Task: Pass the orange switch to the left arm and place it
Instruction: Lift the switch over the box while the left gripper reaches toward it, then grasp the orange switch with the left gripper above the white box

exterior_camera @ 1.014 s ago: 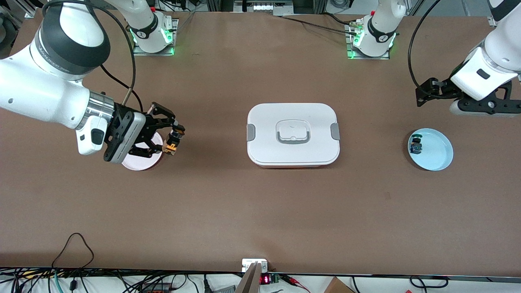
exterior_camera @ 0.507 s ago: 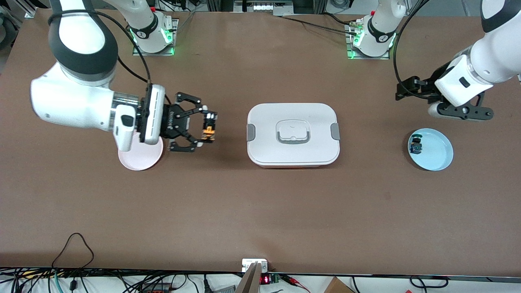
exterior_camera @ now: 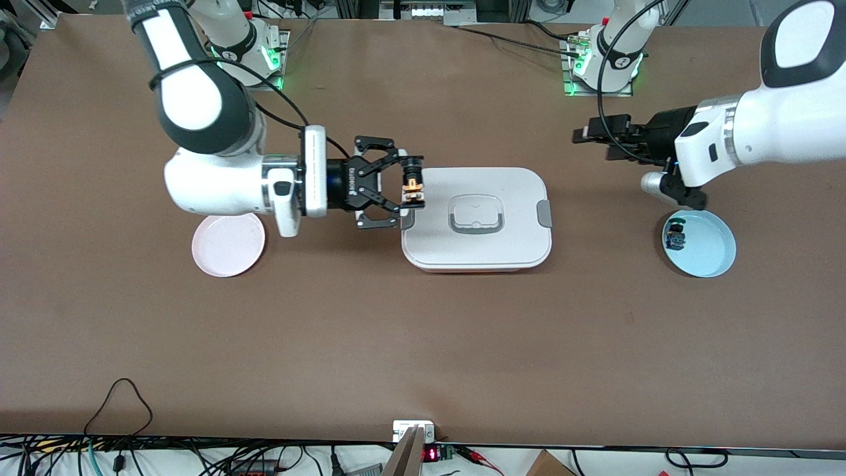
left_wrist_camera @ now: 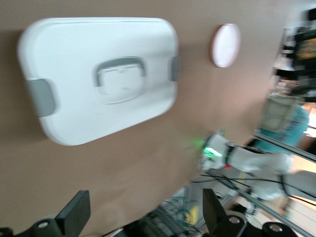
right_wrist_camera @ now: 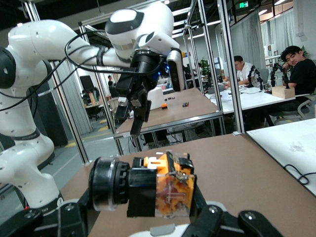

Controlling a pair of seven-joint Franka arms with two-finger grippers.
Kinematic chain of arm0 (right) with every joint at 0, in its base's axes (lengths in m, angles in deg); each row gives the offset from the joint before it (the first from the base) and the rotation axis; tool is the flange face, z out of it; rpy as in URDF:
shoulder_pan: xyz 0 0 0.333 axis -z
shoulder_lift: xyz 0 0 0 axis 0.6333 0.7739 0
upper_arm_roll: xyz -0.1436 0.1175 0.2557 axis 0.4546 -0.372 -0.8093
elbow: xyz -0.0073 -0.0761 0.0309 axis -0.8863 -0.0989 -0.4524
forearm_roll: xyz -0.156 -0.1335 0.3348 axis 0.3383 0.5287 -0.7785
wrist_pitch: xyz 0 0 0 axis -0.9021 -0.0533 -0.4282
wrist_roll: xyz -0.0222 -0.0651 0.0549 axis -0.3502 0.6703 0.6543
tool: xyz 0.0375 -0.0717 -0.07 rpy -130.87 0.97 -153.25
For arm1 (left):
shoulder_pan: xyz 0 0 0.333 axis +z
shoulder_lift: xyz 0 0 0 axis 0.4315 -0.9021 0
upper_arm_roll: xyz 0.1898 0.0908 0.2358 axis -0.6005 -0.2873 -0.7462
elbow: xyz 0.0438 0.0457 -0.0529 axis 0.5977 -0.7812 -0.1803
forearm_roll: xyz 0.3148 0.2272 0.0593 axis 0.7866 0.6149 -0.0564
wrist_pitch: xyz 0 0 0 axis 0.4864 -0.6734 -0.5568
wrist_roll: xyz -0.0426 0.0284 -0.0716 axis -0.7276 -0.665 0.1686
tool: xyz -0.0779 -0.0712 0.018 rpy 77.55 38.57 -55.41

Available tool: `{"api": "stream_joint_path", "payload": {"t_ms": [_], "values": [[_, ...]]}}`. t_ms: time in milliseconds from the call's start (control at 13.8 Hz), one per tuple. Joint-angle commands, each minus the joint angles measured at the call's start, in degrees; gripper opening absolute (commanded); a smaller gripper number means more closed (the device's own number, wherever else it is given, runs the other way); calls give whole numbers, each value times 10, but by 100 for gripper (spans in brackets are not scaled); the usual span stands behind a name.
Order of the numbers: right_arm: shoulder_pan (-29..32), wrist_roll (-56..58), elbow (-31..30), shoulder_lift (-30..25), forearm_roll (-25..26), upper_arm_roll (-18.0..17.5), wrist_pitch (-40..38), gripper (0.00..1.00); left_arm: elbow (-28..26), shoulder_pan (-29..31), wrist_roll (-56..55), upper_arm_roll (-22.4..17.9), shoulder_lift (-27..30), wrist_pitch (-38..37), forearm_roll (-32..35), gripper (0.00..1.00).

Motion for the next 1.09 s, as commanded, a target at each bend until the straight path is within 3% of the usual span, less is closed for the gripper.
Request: {"api": "stream_joint_path", "payload": {"t_ms": [0,145,362,580,797,942,1014], "values": [[-10,21,4,7,-28,5,10,0,-81,6,113,0,-4,74,-163,100],[-19,52,5,15,-30,5,16,0,-139,-9,171,12,-4,147,-289,100],[-30,71,7,17,-45,5,33,0,-156,-11,177,87,-15,280,-406,100],[-35,70,7,17,-56,5,41,0,-153,-14,178,162,-24,388,-434,99],[-48,71,7,17,-87,5,43,0,-143,-14,190,167,-39,396,-439,95],[-49,71,7,18,-87,5,44,0,-131,-14,242,167,-61,397,-455,81],[-49,69,7,17,-87,5,44,0,-131,-15,248,167,-61,396,-474,81]]}}
